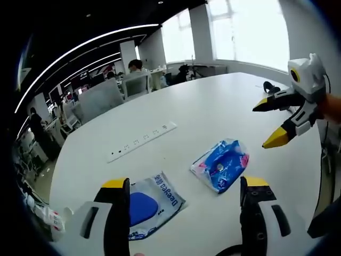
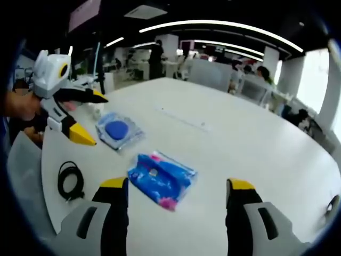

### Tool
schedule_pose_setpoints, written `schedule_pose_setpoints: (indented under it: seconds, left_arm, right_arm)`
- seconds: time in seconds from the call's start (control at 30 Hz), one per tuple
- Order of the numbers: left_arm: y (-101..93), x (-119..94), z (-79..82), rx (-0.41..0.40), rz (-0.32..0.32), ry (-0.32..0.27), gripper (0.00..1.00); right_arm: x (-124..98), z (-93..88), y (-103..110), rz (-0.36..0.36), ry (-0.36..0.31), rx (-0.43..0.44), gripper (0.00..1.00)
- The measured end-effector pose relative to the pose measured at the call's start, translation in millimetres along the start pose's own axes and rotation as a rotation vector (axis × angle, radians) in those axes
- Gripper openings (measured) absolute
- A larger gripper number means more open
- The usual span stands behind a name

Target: Arrange the tabletop items into an orderly group along one side of the table until the central work area is clear of visible clutter.

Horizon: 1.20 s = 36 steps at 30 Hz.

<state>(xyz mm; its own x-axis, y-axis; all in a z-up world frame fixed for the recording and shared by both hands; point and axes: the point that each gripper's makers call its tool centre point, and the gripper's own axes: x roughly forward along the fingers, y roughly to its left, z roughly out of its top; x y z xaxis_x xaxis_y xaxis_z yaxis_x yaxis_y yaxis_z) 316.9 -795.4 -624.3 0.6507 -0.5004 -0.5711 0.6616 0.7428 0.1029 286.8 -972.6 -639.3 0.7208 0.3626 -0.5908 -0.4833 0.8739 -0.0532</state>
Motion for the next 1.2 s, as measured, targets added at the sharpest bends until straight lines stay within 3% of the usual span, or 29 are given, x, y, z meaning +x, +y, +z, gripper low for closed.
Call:
schedule_pose_setpoints:
  seconds: [0.37, 0.6, 1.0, 1.2]
  left_arm:
    - [-11.7, 15, -15.5, -0.003, -0.029, 0.039, 0.77]
    - [-18.5, 21, -30.0, 0.003, -0.038, 0.056, 0.69]
    - [-38.3, 35, -40.2, 0.029, -0.076, 0.062, 0.61]
    - [-38.7, 41, -41.1, -0.027, -0.075, 0.053, 0.59]
  right_arm:
    - [9, -30.6, -7, 0.011, 0.052, 0.014, 0.68]
    - [12, -42.9, -1, 0.03, 0.068, 0.012, 0.59]
    - [19, -42.7, 2, 0.046, 0.045, 0.027, 0.52]
    - [23, -37.2, -3, 0.038, 0.02, 0.037, 0.47]
